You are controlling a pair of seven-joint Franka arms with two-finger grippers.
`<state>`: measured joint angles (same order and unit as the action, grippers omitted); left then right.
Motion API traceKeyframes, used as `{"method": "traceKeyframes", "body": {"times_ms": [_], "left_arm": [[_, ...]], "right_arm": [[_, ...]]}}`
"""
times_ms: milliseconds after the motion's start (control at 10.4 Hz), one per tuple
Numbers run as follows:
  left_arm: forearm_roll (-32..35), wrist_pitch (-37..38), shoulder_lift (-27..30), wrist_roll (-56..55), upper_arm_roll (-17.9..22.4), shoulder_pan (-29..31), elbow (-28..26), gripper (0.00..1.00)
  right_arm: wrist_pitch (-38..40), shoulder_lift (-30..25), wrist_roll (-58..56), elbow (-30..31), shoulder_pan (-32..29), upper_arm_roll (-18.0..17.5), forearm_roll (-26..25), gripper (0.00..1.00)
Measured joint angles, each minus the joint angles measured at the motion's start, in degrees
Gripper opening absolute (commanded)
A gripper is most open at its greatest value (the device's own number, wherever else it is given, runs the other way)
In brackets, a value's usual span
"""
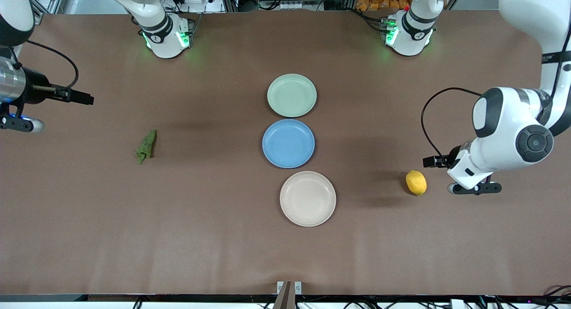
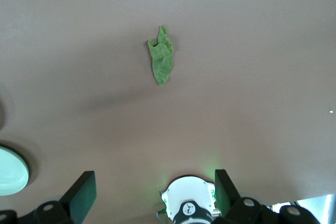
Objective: Place lemon and lettuce in plates
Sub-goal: 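Grasp the lemon with the left gripper while the right gripper grasps the lettuce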
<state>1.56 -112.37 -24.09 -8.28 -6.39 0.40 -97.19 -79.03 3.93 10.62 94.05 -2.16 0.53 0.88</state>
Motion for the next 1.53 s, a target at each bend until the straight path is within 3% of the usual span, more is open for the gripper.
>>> {"method": "traceKeyframes", "body": {"times_ms": [575, 1055, 1534], "left_arm": [[0.01, -5.81, -6.29, -0.52, 0.21, 0.41, -0.17, 1.0], [0.01, -13.47, -10.98, -5.27, 0.05, -0.52, -0.11, 1.0], [0.01, -15.3, -13.39, -5.35, 0.02, -1.0, -0.04, 1.0]], "right_arm": [[-11.45, 1.31, -1.03, 10.33, -2.28, 0.14, 0.01, 1.0], [-32.56, 3.7, -1.1, 25.65, -2.12, -0.1, 0.02, 1.0], [-37.76, 8.15, -1.11, 28.01, -2.0, -0.16, 0.02, 1.0]]}}
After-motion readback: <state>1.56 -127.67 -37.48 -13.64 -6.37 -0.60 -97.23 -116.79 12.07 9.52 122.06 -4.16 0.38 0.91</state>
